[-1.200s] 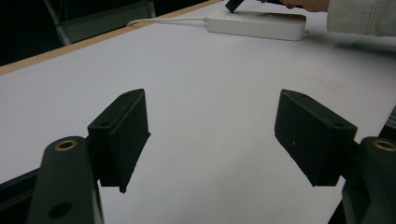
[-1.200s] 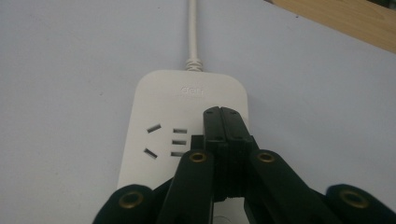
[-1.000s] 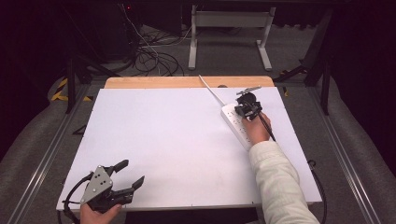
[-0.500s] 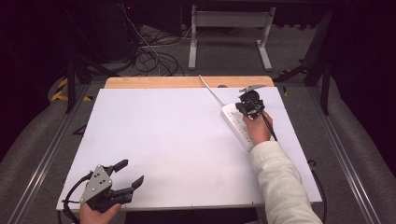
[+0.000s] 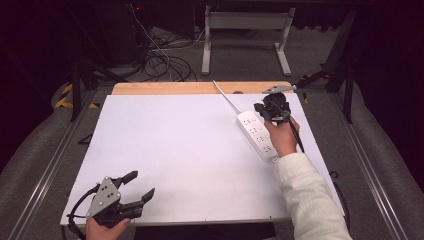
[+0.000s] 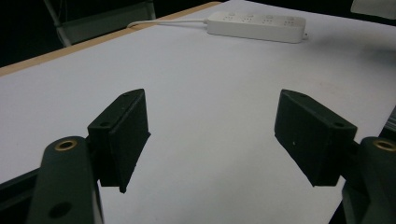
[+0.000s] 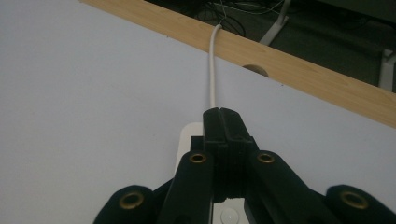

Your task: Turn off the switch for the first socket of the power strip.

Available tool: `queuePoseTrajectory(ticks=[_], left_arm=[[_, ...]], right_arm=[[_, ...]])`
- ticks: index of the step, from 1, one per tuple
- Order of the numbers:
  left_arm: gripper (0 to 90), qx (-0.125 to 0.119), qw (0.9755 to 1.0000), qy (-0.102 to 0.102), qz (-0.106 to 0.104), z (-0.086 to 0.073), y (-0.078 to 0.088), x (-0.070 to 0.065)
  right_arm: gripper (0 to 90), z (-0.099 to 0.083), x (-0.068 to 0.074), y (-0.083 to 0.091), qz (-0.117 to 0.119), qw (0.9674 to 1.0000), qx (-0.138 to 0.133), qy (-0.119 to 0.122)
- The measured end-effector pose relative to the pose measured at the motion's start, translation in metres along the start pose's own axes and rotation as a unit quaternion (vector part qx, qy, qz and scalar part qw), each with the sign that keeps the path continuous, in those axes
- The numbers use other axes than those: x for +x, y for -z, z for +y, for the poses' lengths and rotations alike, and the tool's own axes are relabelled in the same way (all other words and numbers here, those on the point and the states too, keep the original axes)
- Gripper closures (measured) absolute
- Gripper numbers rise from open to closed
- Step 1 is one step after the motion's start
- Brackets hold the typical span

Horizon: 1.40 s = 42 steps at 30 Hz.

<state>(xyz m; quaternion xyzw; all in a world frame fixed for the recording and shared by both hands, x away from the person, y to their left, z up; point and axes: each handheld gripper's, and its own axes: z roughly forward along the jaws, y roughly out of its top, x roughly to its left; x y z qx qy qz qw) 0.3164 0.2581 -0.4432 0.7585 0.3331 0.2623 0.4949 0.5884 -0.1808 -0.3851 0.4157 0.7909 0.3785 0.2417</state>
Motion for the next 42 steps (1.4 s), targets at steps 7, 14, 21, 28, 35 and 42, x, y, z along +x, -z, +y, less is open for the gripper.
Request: queuePoseTrajectory(ticks=[7,14,21,28,35,42], left_arm=[[26.3,0.000,1.0000,0.001,0.000,0.000,0.000,0.000],[26.3,0.000,1.0000,0.002,0.000,0.000,-0.001,0.000],[26.3,0.000,1.0000,0.000,0.002,0.000,0.000,0.000],[26.3,0.001,1.0000,0.001,0.002,0.000,-0.001,0.000],[26.3,0.002,1.0000,-0.002,0.004,0.000,-0.001,0.000],[26.3,0.002,1.0000,0.000,0.005,0.000,-0.001,0.000]], right_arm=[[90.0,0.001,0.002,0.009,0.007,0.9999,-0.010,0.002],[72.7,0.003,0.008,0.025,0.027,0.9990,-0.034,0.004],[58.0,0.000,0.011,0.047,0.052,0.9973,-0.052,0.005],[47.0,-0.007,0.015,0.074,0.069,0.9943,-0.080,0.014],[34.7,-0.019,0.021,0.091,0.089,0.9915,-0.091,0.028],[19.2,-0.036,0.030,0.105,0.115,0.9859,-0.114,0.045]])
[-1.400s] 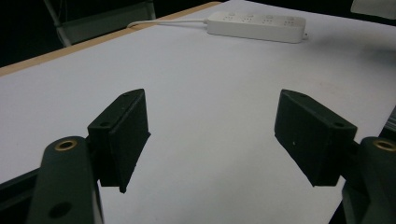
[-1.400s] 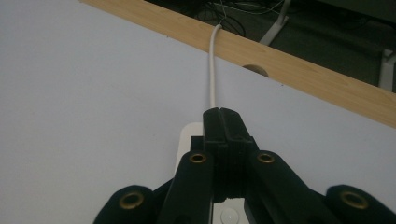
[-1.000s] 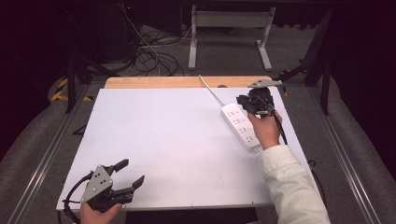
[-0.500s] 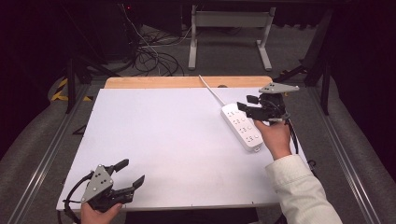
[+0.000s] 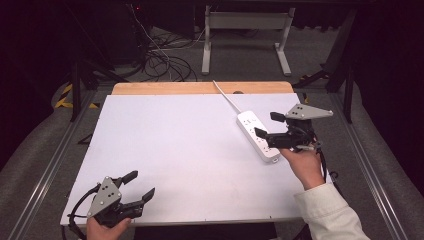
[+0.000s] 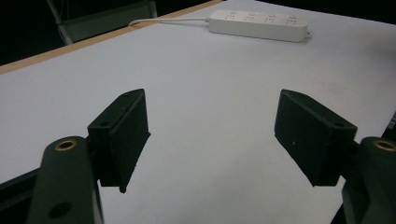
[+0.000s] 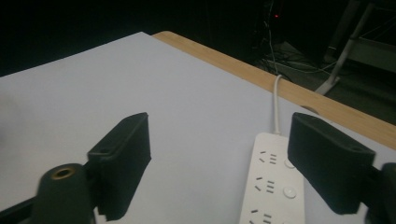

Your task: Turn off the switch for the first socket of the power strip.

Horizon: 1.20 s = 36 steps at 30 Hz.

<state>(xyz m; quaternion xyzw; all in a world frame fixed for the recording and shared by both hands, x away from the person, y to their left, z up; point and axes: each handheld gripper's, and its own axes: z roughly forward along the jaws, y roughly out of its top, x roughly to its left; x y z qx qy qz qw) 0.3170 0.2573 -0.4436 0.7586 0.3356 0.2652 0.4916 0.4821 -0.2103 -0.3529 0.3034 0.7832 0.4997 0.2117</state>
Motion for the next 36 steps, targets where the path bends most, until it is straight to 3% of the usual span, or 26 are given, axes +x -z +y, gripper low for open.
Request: queuePoseTrajectory(ticks=[4,10,20,27,31,36], left_arm=[[26.3,0.000,1.0000,-0.003,0.001,0.000,0.000,0.000],[26.3,0.001,1.0000,-0.003,0.000,0.000,0.000,0.000],[26.2,0.001,1.0000,-0.005,-0.001,0.000,-0.001,-0.001],[26.1,-0.001,1.0000,-0.006,-0.003,0.000,0.000,-0.001],[25.7,0.000,1.0000,-0.009,-0.004,0.000,-0.001,-0.001],[24.7,0.001,0.9999,-0.017,0.001,0.000,-0.001,-0.002]], right_arm=[[11.7,-0.009,0.008,0.007,0.024,0.9997,0.000,-0.001],[5.2,-0.027,0.020,0.016,0.061,0.9978,-0.025,0.009],[2.3,-0.056,0.036,0.021,0.105,0.9932,-0.047,0.015],[1.0,-0.076,0.043,0.018,0.122,0.9913,-0.045,0.023],[1.0,-0.087,0.043,0.017,0.123,0.9915,-0.039,0.016],[0.3,-0.104,0.041,0.012,0.125,0.9921,-0.011,-0.001]])
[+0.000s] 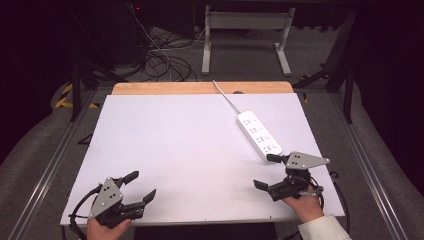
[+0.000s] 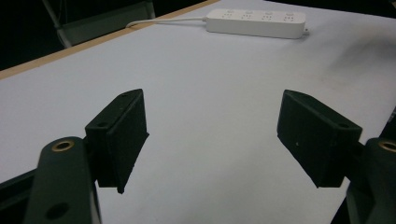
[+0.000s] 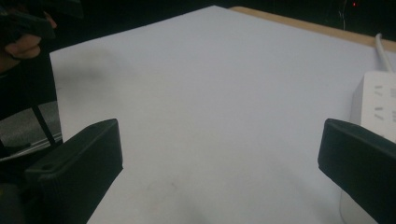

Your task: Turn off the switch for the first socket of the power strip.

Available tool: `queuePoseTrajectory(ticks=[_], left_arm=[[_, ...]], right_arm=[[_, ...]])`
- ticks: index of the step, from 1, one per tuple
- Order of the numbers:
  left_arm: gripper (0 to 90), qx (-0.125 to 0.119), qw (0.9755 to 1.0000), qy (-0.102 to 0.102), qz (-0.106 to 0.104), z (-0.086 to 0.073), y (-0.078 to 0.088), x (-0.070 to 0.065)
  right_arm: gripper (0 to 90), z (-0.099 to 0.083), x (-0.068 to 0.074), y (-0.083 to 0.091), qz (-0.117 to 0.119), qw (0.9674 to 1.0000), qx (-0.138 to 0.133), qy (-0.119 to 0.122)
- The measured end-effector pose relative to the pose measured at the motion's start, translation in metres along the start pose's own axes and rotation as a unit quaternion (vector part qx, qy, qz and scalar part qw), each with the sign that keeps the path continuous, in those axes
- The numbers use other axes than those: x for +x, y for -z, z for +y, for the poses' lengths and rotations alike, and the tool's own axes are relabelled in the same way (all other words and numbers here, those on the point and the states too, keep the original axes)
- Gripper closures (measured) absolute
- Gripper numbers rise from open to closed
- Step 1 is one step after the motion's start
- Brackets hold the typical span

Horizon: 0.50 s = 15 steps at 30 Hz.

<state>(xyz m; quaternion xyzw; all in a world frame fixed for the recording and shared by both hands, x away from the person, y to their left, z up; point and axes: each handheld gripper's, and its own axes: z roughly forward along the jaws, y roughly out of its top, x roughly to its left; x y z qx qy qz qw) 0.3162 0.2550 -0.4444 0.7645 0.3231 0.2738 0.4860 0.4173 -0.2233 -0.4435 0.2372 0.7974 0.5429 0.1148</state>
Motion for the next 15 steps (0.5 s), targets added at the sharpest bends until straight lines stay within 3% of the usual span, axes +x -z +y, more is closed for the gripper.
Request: queuePoseTrajectory(ticks=[6,9,15], left_arm=[[23.7,-0.001,1.0000,-0.007,0.005,0.000,0.000,0.000],[23.5,0.001,1.0000,-0.005,0.003,0.000,-0.001,0.001],[21.9,0.011,0.9999,0.007,0.004,-0.002,-0.003,0.004]], right_arm=[[0.3,-0.017,0.000,-0.006,-0.010,0.9990,0.042,0.007],[0.0,-0.025,-0.003,-0.011,-0.006,0.9978,0.066,-0.005],[0.0,-0.025,-0.005,-0.012,-0.019,0.9984,0.053,0.005]])
